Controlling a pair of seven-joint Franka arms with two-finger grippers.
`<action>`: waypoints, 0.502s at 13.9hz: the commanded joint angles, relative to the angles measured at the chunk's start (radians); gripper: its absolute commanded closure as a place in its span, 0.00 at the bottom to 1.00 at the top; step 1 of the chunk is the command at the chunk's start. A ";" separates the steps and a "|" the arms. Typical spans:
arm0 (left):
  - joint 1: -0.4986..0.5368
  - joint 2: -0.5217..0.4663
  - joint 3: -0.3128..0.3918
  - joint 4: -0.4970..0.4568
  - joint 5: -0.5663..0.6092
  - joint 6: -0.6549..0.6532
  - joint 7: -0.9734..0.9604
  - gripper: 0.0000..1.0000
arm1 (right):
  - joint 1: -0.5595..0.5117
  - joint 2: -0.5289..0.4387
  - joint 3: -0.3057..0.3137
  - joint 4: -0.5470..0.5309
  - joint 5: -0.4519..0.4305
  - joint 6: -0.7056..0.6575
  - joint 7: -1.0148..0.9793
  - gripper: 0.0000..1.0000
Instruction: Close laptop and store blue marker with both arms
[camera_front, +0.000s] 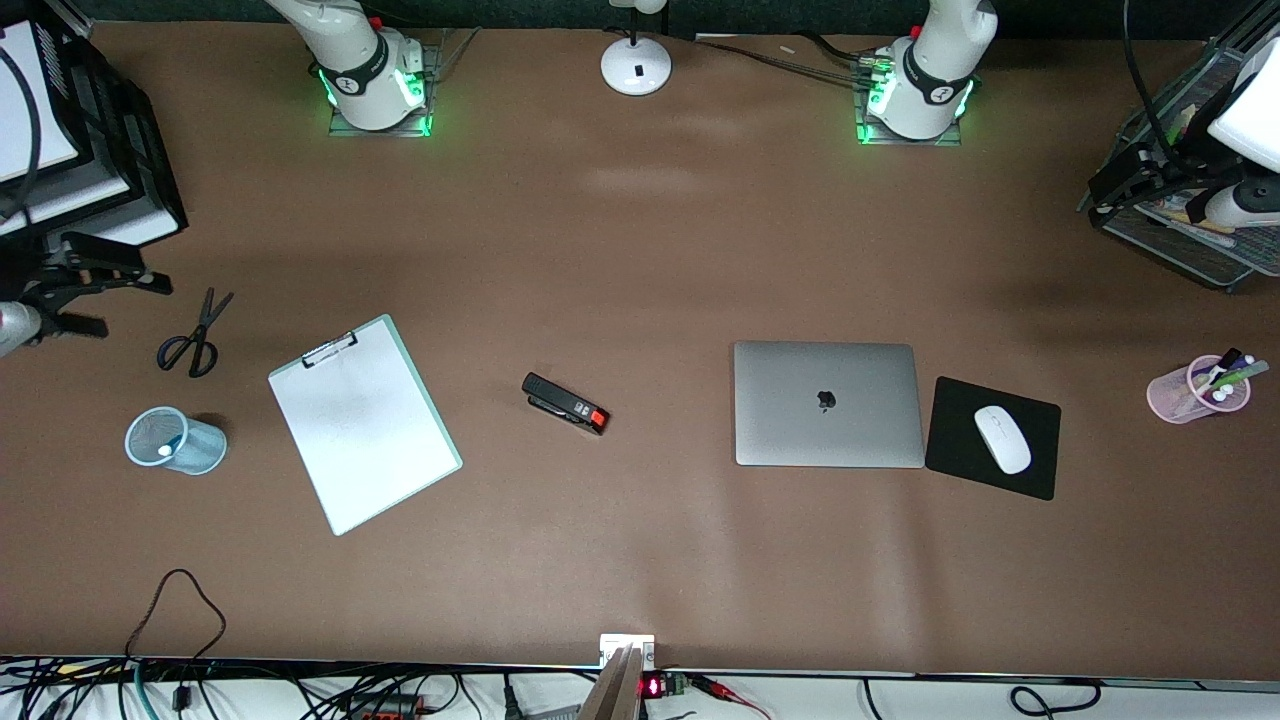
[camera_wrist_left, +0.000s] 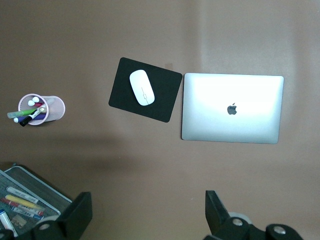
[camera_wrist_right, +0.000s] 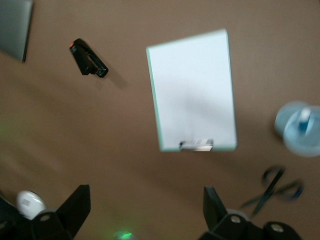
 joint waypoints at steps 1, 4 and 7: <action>-0.004 0.001 0.007 0.006 -0.028 0.004 0.026 0.00 | 0.007 -0.021 -0.007 0.000 -0.093 -0.053 0.181 0.00; -0.006 0.004 0.006 0.006 -0.028 0.004 0.026 0.00 | 0.070 -0.107 -0.010 -0.103 -0.257 -0.018 0.247 0.00; -0.004 0.006 0.004 0.008 -0.029 0.009 0.026 0.00 | 0.086 -0.213 -0.012 -0.273 -0.274 0.080 0.320 0.00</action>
